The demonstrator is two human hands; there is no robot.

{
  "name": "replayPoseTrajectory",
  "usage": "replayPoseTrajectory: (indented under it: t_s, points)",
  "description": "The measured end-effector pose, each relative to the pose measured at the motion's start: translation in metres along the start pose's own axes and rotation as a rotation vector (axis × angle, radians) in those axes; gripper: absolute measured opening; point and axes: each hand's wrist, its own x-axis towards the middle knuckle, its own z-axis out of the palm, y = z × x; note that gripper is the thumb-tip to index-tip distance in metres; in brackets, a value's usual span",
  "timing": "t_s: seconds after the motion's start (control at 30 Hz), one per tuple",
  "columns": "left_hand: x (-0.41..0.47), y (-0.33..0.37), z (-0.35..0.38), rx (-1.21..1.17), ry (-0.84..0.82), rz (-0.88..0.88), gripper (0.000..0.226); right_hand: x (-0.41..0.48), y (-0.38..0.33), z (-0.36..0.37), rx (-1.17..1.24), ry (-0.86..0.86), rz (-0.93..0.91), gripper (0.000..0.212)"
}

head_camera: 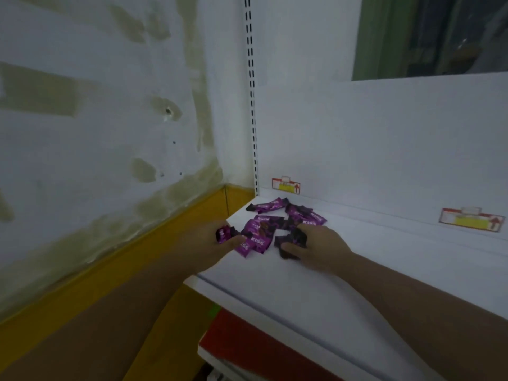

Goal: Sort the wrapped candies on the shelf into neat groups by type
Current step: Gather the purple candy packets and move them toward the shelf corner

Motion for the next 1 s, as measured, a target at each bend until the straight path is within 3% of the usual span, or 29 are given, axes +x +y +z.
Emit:
replayPoseTrajectory:
  t_s: [0.13,0.33,0.53,0.77,0.9,1.0]
  points:
    - [0.058,-0.034,0.014,-0.029,-0.053,0.106,0.057,0.032,-0.001,0.006,-0.097,0.04,0.031,0.05]
    - [0.15,-0.059,0.04,-0.196,-0.177,0.216,0.044,0.063,-0.008,0.019,-0.223,-0.016,0.113,0.05]
    - [0.199,-0.041,0.082,-0.432,-0.215,0.263,0.029,0.064,-0.002,0.027,-0.222,-0.013,0.124,0.089]
    - [0.23,-0.001,0.105,-0.285,-0.257,0.461,0.028,0.065,0.01,0.005,-0.076,0.217,0.134,0.039]
    - [0.238,0.015,0.117,-0.203,-0.354,0.558,0.033,0.06,0.031,-0.011,-0.11,0.235,0.24,0.035]
    - [0.238,0.014,0.118,-0.13,-0.376,0.594,0.061,0.053,0.047,-0.019,-0.205,0.159,0.299,0.04]
